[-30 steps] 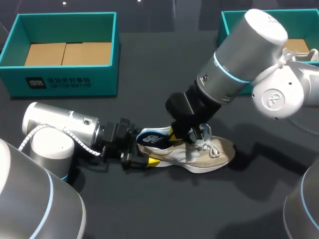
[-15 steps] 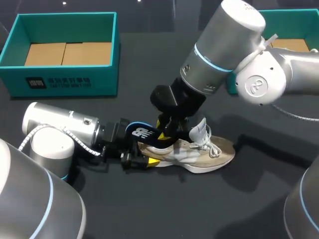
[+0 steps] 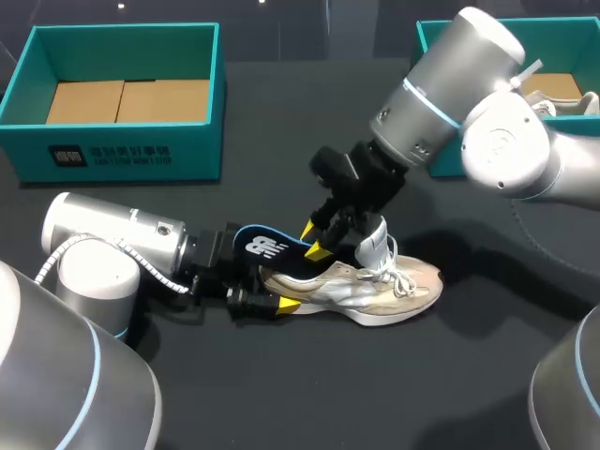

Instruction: Take the shoe out of the shoebox, open the shoe tongue, remove and reinsert the insole, then place the shoe into the shoebox

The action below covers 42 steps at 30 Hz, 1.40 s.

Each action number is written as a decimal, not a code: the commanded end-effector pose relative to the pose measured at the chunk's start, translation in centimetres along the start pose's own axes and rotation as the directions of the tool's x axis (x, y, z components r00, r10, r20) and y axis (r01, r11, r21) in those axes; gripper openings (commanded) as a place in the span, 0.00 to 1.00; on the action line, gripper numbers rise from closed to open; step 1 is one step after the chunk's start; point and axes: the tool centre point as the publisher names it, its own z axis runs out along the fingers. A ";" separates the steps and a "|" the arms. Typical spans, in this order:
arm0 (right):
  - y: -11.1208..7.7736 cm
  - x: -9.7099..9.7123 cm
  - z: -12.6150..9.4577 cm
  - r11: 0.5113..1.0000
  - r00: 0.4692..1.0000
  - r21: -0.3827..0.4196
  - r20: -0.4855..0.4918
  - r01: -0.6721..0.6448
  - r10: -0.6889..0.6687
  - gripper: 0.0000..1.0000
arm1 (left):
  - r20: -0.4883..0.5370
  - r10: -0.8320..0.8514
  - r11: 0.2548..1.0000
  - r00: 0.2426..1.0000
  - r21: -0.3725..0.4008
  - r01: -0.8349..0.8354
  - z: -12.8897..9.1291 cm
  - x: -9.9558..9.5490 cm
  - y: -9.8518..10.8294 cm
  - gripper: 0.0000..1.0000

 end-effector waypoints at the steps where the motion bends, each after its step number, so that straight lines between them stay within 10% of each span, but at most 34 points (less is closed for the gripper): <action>1: 0.0 -0.2 0.5 0.999 1.000 -0.029 0.002 -0.020 0.020 0.45 | 0.000 0.000 1.000 1.000 0.000 0.000 0.0 0.0 0.3 0.00; 24: 1.3 0.2 2.0 0.992 0.994 -0.061 -0.023 -0.109 0.108 0.40 | 0.000 0.000 1.000 1.000 0.000 0.000 0.0 0.0 0.3 0.00; 26: 1.4 0.1 2.2 0.992 0.994 -0.062 -0.024 -0.110 0.108 0.35 | 0.000 0.000 1.000 1.000 0.000 0.000 0.0 0.0 0.3 0.00; 29: 1.5 0.0 2.3 0.992 0.993 -0.058 -0.025 -0.113 0.111 0.00 | 0.000 0.000 1.000 1.000 0.000 0.000 0.0 0.0 0.3 0.00; 42: 5.1 2.1 0.8 0.990 0.996 -0.110 -0.005 0.084 -0.085 0.00 | 0.000 0.000 1.000 1.000 0.000 0.000 0.0 0.0 0.3 0.00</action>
